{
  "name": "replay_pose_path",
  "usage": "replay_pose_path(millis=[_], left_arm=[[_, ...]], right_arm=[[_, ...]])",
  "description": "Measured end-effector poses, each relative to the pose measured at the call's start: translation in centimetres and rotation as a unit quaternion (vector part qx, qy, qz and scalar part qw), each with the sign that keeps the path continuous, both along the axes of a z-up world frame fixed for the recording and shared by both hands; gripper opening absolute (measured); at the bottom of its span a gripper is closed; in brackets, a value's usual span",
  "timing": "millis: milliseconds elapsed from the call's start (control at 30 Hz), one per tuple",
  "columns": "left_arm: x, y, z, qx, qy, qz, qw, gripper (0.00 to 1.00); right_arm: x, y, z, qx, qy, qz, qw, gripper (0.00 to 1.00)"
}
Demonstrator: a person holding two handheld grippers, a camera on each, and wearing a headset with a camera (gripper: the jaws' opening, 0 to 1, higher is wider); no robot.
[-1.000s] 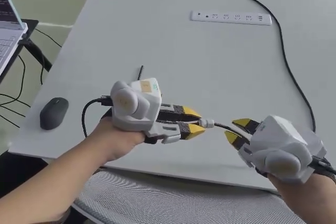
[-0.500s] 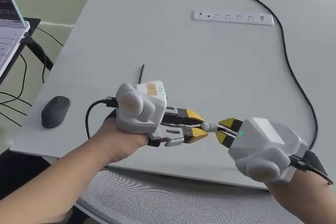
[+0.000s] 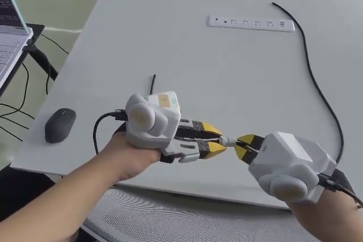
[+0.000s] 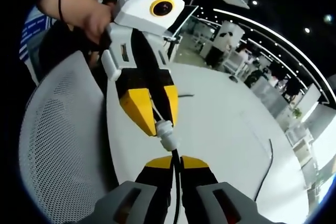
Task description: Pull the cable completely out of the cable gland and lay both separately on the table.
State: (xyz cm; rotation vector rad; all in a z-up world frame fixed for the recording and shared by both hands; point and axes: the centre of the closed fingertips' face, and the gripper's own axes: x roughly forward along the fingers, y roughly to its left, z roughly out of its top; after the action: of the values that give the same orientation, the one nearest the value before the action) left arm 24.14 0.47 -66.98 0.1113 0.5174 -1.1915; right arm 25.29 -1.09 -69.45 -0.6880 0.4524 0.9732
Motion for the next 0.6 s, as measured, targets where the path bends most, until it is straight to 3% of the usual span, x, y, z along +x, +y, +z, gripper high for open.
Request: replay_pose_path(millis=[233,400,600], left_arm=[[0.0,0.2,0.1,0.000,-0.002,0.001,1.0000,0.15],[0.0,0.4,0.2,0.000,-0.004,0.003,1.0000,0.15],[0.0,0.6,0.5,-0.004,-0.007,0.005,1.0000,0.15]], right_arm=[[0.1,-0.6,-0.5,0.020,0.029,-0.027,0.9990,0.00],[0.5,-1.4,-1.0,0.025,0.036,-0.047,0.9979,0.00],[1.0,-2.5,-1.5,0.045,0.057,-0.085,0.9937,0.00]])
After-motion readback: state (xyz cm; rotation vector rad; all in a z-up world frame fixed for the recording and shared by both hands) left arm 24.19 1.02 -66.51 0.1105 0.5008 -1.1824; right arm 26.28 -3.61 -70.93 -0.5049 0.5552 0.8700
